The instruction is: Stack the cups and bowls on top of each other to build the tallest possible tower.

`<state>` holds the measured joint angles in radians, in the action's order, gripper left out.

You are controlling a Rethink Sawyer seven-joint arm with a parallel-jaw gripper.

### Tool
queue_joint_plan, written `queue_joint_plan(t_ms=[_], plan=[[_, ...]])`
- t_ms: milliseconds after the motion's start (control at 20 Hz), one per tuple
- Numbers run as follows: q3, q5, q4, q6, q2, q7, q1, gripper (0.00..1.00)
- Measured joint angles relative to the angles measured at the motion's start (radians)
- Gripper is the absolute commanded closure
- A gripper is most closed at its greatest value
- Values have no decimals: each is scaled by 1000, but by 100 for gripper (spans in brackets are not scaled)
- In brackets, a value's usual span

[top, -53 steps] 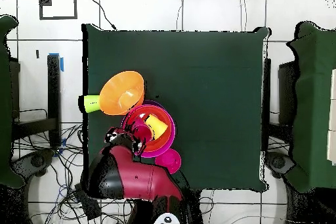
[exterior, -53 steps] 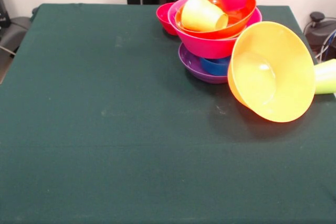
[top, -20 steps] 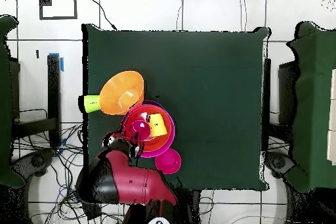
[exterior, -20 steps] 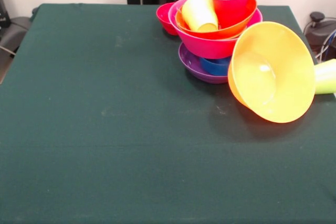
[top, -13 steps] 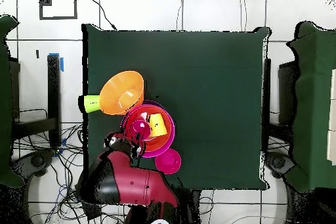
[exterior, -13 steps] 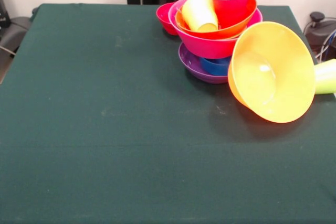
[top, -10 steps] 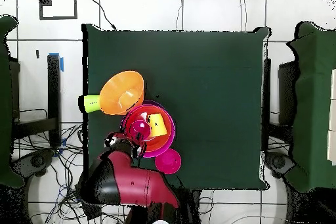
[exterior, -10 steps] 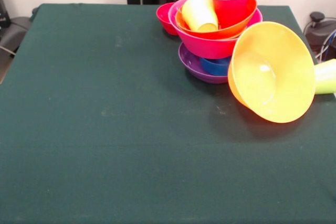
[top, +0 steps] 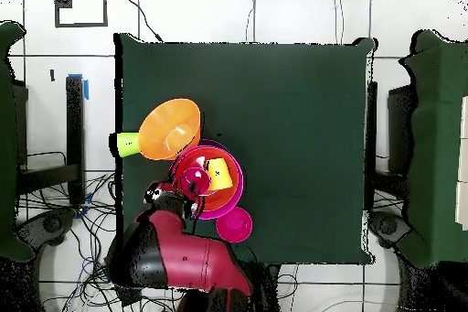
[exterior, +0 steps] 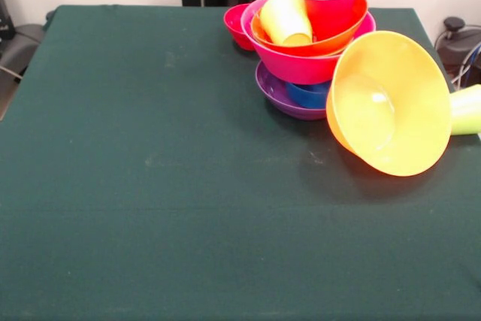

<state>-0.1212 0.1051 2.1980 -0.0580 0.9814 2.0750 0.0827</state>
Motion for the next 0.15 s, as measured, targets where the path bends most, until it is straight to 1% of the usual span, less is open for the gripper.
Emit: queue_joint_plan(t_ms=[100, 150], plan=[[0, 0, 0, 9, 14, 0, -3, 0], [0, 0, 0, 28, 34, 0, -6, 0]])
